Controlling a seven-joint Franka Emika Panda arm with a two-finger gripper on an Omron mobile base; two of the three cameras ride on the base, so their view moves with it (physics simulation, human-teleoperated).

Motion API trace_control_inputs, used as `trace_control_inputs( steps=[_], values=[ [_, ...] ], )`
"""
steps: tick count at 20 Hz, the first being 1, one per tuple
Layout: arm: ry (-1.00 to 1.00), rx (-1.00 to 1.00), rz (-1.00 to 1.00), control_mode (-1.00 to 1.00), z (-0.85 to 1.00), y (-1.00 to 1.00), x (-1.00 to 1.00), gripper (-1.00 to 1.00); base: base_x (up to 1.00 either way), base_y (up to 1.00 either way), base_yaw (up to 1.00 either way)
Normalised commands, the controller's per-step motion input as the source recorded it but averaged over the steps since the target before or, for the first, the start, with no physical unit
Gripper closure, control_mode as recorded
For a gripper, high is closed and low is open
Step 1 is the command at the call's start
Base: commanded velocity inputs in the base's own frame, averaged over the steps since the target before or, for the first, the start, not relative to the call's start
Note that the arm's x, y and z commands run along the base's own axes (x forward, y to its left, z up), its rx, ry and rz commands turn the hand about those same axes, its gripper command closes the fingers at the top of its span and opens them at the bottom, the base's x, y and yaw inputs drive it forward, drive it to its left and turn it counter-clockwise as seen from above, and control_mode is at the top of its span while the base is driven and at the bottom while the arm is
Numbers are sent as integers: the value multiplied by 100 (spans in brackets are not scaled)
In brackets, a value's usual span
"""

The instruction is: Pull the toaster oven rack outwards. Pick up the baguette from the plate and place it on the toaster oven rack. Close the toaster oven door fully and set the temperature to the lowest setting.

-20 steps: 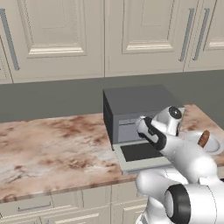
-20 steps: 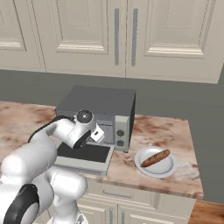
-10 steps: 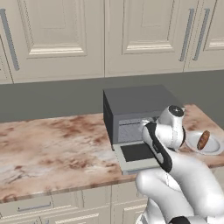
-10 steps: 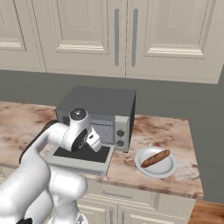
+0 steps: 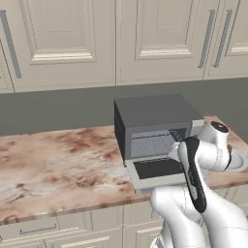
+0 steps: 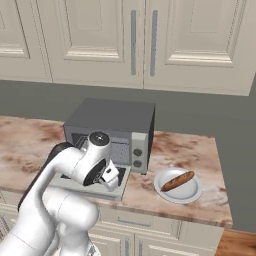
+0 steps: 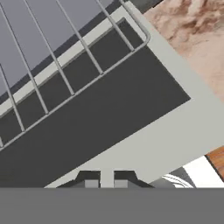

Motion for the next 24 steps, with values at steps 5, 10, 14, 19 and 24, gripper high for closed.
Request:
trace_control_inputs(
  steps=[5,10,14,19,24],
  values=[
    [-25,-4,16,-100,82,-44,-52,100,0,0,0],
    [3,-23,8,-100,92,-64,-2,100,0,0,0],
    [29,-31,1,-100,33,-78,2,100,0,0,0],
    [22,-14,0,-100,-21,-100,-12,100,0,0,0],
    [9,0,0,-100,-15,-90,-5,100,0,0,0]
  ],
)
